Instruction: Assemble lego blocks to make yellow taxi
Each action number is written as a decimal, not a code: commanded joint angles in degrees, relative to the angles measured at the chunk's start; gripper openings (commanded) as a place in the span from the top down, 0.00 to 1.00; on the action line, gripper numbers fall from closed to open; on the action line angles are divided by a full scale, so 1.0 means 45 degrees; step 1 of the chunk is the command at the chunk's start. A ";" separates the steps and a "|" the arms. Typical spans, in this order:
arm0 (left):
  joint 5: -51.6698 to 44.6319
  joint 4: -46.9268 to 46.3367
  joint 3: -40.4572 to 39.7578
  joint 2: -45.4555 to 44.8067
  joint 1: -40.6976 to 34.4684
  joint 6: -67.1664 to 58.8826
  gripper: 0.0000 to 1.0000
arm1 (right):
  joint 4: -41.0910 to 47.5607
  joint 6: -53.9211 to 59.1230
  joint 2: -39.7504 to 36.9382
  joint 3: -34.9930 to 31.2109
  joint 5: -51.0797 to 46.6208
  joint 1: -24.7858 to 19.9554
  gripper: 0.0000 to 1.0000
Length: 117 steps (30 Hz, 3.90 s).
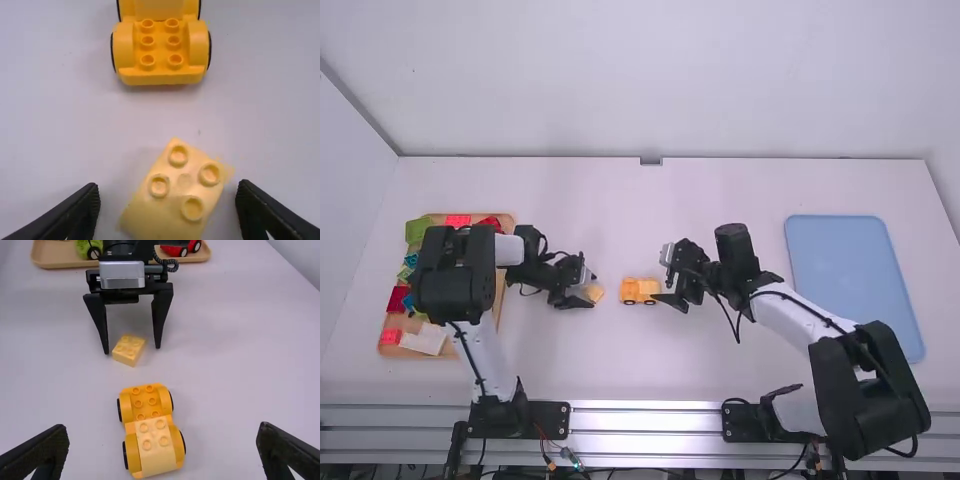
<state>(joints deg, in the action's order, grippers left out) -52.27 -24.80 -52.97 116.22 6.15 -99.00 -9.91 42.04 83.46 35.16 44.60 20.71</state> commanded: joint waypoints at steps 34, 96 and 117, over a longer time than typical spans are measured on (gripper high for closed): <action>-0.0165 0.0714 0.0442 0.0223 -0.0112 0.0763 0.49 | -0.0010 -0.0010 -0.0155 -0.0058 0.0112 -0.0024 0.01; -0.0675 0.6139 0.3026 -0.3585 -0.2783 0.9126 0.99 | -0.6028 0.0010 0.7941 0.0894 0.3721 -0.0223 0.01; 0.0277 0.5537 0.2152 -0.2725 -0.3439 0.9131 0.99 | -0.6076 0.0704 0.9029 0.1642 0.2992 0.0602 0.03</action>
<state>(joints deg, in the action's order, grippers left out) -51.31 0.51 -42.22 103.39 -8.54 -58.06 -37.34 45.36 122.28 40.99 58.04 23.05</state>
